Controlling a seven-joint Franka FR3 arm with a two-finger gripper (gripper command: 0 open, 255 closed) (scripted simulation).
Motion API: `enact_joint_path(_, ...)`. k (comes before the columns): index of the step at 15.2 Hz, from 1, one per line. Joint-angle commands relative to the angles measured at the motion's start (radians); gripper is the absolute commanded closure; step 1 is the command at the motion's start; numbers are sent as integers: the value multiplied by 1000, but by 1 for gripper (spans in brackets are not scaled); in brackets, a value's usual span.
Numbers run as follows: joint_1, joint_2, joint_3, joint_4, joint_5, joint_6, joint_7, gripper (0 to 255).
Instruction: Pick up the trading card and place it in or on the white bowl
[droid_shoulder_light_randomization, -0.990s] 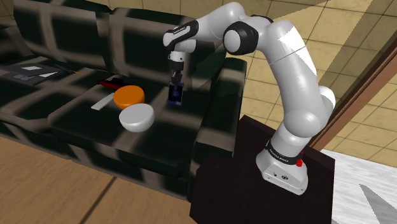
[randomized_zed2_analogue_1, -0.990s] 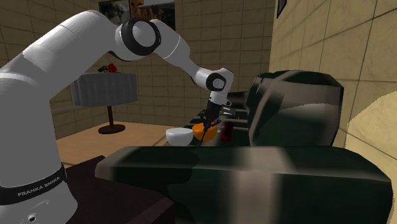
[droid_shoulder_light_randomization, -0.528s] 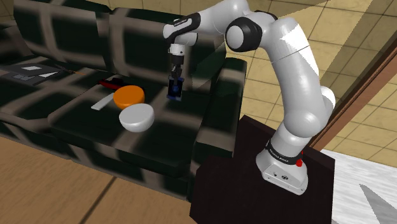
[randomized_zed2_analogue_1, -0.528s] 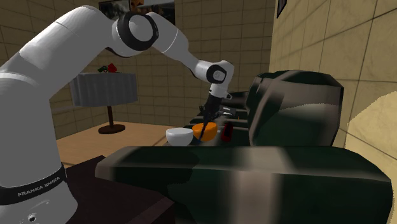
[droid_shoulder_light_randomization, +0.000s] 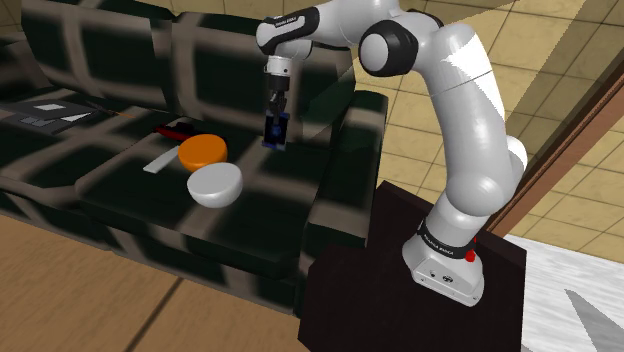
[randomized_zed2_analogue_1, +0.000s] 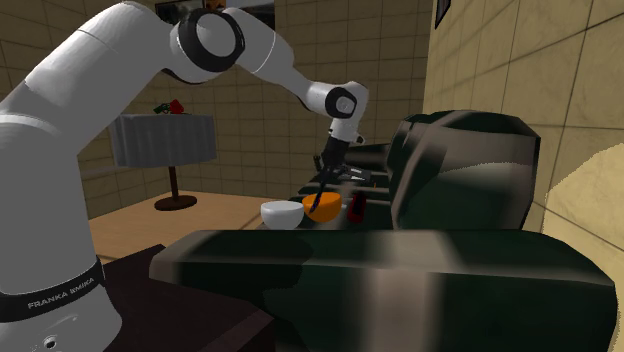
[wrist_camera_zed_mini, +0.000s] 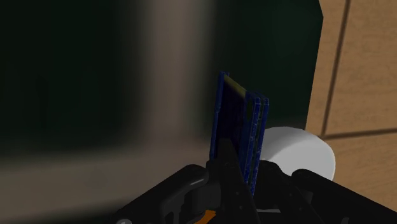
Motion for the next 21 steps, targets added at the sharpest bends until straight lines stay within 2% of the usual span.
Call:
enact_joint_path(1, -1, -7, -1, 18, -2, -23, 6, 255)
enact_joint_path(10, -5, -34, -2, 81, -8, -111, 28, 255)
enact_joint_path(16, 85, -64, 25, 57, -2, -88, 137, 255)
enact_joint_path(21, 157, -59, 49, 86, 2, -85, 233, 255)
